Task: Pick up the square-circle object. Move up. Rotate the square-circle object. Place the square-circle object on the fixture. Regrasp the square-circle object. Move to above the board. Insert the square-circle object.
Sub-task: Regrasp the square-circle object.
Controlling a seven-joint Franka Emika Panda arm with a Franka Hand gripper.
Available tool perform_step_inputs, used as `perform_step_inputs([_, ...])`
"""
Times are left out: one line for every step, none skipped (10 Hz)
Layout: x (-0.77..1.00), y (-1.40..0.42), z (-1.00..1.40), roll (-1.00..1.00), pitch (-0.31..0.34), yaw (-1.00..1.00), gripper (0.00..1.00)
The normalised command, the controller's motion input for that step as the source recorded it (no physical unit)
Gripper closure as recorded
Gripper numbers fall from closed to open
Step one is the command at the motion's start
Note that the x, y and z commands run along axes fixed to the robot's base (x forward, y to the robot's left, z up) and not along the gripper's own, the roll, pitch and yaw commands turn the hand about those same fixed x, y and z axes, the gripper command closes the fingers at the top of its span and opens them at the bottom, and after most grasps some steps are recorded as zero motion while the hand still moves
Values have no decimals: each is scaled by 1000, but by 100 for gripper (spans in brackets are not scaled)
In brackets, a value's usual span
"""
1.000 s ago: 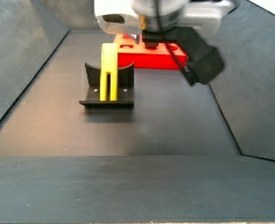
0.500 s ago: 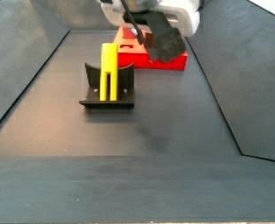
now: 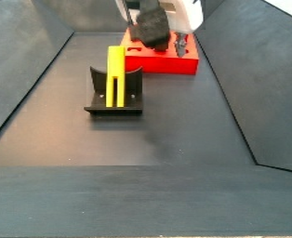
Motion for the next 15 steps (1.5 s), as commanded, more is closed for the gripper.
perform_step_inputs([-54,-11,10,688,-377,-1000,0])
perform_step_inputs([-49,-9,6,678,-384,-1000,0])
perform_step_inputs([-48,-11,6,663,-390,-1000,0])
perform_step_inputs([-47,-7,4,643,-390,-1000,0])
perform_step_inputs([-50,-7,6,620,-377,-1000,0])
perform_step_inputs([-49,0,3,600,-355,-1000,0])
perform_step_inputs([-46,-5,-2,580,-308,-1000,0])
perform_step_inputs([-45,-2,0,569,-273,-1000,0])
perform_step_inputs([-43,-2,-4,491,-155,-899,0])
perform_step_inputs([-40,-2,-5,404,-77,-763,0])
perform_step_inputs([-35,-2,-3,216,76,-438,0])
perform_step_inputs([-34,2,-4,158,116,-336,0])
perform_step_inputs([1000,4,5,70,161,-120,0])
perform_step_inputs([1000,4,0,53,179,-55,0])
perform_step_inputs([1000,0,-22,53,212,-8,0])
